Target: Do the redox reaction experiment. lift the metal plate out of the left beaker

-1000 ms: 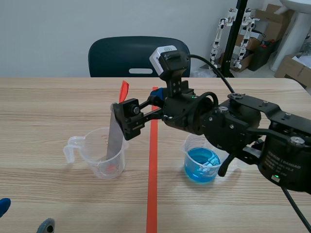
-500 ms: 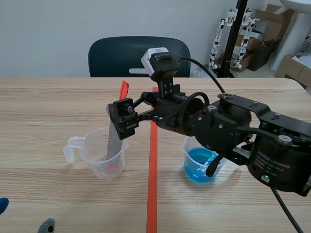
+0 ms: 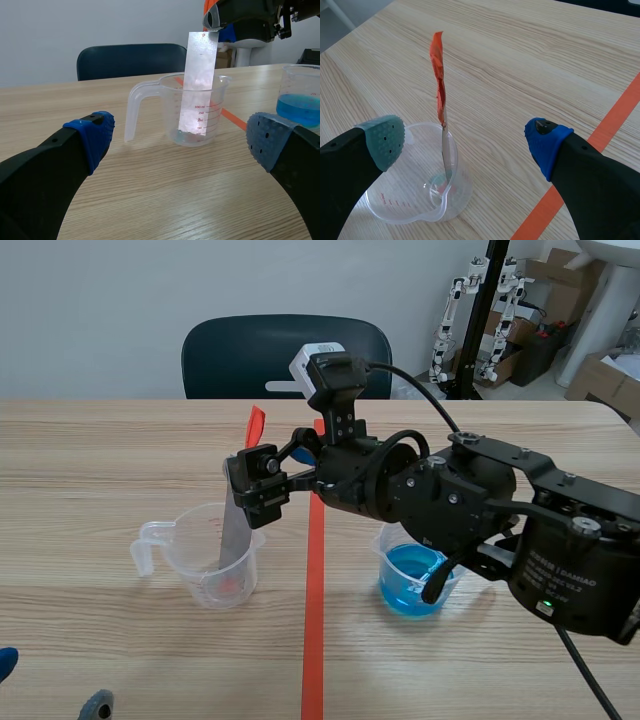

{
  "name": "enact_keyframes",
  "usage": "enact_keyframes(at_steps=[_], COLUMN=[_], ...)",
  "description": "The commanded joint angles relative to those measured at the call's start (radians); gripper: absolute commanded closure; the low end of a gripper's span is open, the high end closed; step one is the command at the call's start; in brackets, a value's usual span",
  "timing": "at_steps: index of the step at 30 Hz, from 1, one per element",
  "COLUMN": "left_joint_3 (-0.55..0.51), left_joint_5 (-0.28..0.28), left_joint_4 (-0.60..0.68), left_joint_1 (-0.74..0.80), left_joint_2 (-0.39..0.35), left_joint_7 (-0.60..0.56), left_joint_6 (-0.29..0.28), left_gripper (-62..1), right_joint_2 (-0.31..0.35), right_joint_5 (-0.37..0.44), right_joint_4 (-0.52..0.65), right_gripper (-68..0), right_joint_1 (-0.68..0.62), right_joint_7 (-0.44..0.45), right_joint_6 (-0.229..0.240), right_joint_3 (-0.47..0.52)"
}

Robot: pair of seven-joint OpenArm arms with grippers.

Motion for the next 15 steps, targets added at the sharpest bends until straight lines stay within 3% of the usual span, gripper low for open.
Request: enact_keyframes(at_steps=[1, 6, 15], left_joint_3=[-0.007, -0.007, -0.007], left_joint_5=[-0.003, -0.003, -0.003], left_joint_4=[0.008, 0.008, 0.008], left_joint_1=[0.004, 0.004, 0.004], left_joint_2=[0.0, 0.0, 0.0], left_joint_7=[-0.046, -0.046, -0.046], left_joint_6=[-0.005, -0.005, -0.005], left_gripper=[-55.5, -55.5, -55.5], right_joint_2=[-0.014, -0.014, -0.031], right_joint_5=[0.015, 0.033, 0.033], right_joint_4=[0.015, 0.015, 0.014], right_gripper=[-49.0, -40.6, -40.6], right_joint_1=[0.025, 0.025, 0.025], right_joint_7=[0.006, -0.007, -0.041], right_joint_6=[0.001, 0.001, -0.004], right_joint_3=[0.001, 0.001, 0.001])
